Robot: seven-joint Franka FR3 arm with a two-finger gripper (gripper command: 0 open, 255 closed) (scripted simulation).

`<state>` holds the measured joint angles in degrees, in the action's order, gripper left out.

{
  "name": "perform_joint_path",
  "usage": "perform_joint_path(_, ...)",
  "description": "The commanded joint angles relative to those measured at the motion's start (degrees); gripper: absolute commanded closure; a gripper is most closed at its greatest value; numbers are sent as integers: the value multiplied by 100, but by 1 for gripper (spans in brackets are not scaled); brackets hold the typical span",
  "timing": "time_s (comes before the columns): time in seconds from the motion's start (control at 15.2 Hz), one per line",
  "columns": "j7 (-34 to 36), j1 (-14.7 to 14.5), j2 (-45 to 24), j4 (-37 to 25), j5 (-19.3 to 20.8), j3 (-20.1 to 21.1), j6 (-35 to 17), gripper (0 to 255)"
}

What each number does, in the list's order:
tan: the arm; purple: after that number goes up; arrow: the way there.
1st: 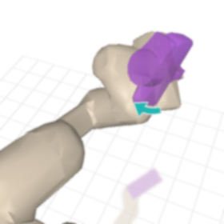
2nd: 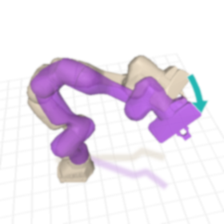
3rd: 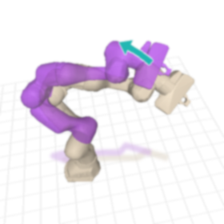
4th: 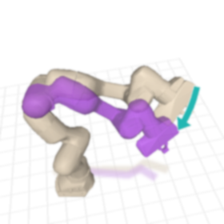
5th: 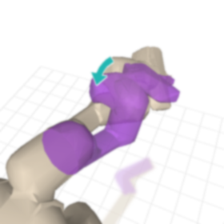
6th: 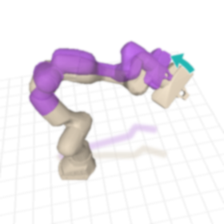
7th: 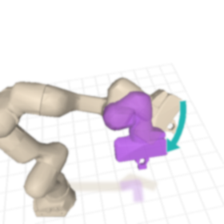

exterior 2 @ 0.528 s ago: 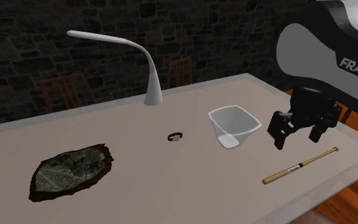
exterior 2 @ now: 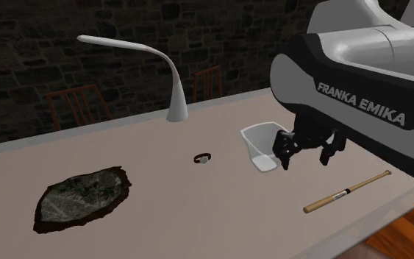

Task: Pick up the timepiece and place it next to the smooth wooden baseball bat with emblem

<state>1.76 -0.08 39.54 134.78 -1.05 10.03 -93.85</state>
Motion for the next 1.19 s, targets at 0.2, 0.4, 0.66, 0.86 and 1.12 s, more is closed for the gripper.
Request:
perform_joint_path(0.2, 926, 41, -743, -99, -252, 538, -693, 0)
perform_joint_path(0.4, 1478, 91, -1276, -280, -306, 851, -1073, 0)
perform_joint_path(0.66, 2242, 173, -2073, -641, -235, 1240, -1534, 0)
perform_joint_path(0.86, 2843, 235, -2729, -1001, -63, 1502, -1825, 0)
perform_joint_path(1.12, 3679, 254, -3669, -1600, 326, 1761, -2113, 0)
